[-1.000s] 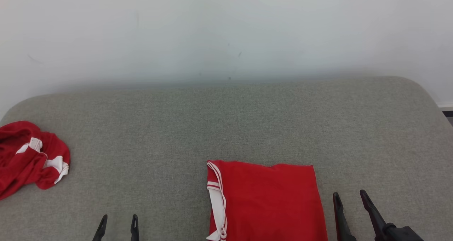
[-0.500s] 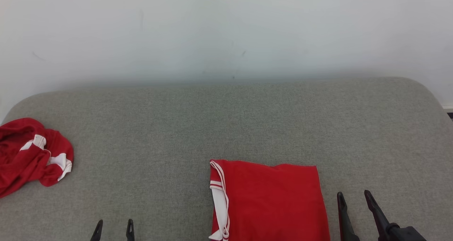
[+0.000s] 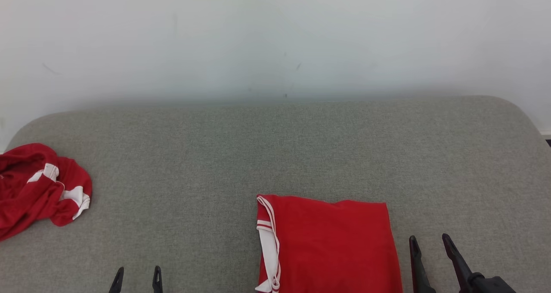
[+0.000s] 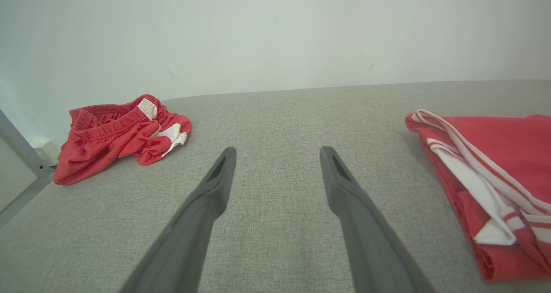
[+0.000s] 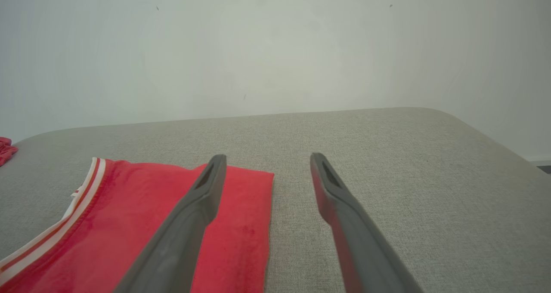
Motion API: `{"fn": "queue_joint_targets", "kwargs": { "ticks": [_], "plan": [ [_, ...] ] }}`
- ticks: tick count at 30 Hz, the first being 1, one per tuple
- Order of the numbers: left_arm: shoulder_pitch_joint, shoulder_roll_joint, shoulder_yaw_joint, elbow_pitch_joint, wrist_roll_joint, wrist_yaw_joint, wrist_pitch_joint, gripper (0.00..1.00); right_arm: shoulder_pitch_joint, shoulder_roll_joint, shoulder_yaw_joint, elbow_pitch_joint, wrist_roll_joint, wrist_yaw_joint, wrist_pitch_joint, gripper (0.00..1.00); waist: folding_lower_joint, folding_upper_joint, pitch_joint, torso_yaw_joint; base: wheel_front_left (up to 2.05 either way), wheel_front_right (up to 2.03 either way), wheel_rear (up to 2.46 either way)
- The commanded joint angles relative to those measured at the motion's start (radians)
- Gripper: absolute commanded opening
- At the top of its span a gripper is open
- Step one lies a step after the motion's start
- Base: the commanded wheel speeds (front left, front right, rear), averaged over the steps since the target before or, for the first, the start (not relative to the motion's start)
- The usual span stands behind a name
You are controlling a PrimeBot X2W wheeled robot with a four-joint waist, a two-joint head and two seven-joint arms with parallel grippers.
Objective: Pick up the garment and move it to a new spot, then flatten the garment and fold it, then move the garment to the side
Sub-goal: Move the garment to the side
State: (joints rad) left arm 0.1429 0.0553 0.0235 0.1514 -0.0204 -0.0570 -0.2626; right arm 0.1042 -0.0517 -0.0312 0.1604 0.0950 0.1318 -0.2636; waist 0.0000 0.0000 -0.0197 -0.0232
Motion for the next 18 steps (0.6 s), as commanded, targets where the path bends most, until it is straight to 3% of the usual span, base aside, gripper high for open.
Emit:
{"fn": "queue_joint_targets", "kwargs": {
  "ticks": [1, 18],
  "plan": [
    [-0.001, -0.002, 0.003, -0.001, -0.003, 0.002, -0.004, 1.0, 0.002, 0.002, 0.0, 0.001, -0.002, -0.002, -0.001, 1.0, 0.0, 0.0, -0.001, 0.001, 0.0, 0.0, 0.0],
    [-0.007, -0.004, 0.008, 0.006, -0.003, -0.007, -0.004, 1.0, -0.003, 0.002, 0.0, 0.012, -0.005, -0.002, -0.001, 1.0, 0.0, 0.0, 0.005, 0.0, 0.0, 0.0, 0.0]
  ]
}}
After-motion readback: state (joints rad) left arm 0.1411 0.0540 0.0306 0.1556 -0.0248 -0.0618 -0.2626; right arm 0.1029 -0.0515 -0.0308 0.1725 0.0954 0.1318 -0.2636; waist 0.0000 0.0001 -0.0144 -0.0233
